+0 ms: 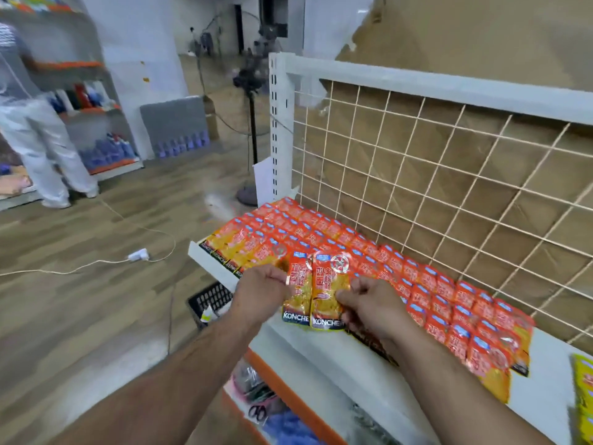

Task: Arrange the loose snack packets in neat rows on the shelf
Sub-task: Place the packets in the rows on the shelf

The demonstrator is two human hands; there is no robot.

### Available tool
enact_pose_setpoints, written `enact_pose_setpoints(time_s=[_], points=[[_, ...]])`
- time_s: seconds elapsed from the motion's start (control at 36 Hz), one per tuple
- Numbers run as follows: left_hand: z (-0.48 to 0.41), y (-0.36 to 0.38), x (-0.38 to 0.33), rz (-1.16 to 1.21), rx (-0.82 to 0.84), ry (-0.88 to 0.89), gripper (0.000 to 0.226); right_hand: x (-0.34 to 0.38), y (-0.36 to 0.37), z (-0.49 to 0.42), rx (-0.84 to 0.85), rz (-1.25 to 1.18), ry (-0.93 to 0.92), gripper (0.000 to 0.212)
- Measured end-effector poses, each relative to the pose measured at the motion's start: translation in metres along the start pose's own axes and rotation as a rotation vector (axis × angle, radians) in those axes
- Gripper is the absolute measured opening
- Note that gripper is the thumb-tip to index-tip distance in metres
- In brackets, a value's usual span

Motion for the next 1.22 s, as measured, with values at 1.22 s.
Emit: enact_pose_setpoints(time_s=[1.22], points=[[-0.102,-0.025,-0.046,-0.8,0.418,0.701,0.018,0.002,0.092,-0.024,-0.44,-0.003,0.41,0.022]])
Point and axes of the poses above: each hand's wrist, its own z-axis away from the middle knuckle, its own y-axis out of the palm, x = y × z, the point moved 10 cm from there along -z, towards the middle knuckle, and after that the axes turned 7 degrees about z, right-handed, at the moved point
